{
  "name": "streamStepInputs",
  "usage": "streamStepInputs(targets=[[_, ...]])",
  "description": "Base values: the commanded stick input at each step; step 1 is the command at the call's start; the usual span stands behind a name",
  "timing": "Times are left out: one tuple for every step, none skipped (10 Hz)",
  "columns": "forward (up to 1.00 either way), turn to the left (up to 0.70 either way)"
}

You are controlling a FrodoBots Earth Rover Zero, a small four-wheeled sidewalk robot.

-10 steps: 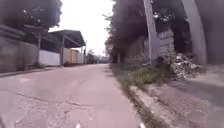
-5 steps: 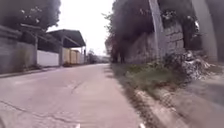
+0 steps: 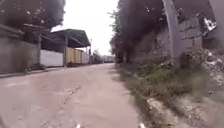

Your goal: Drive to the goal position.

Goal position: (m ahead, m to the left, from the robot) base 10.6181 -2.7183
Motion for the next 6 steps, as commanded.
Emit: streamStepInputs(targets=[[0.85, 0.0], [0.85, 0.0], [0.85, 0.0], [0.85, 0.0], [0.85, 0.0], [0.85, 0.0]])
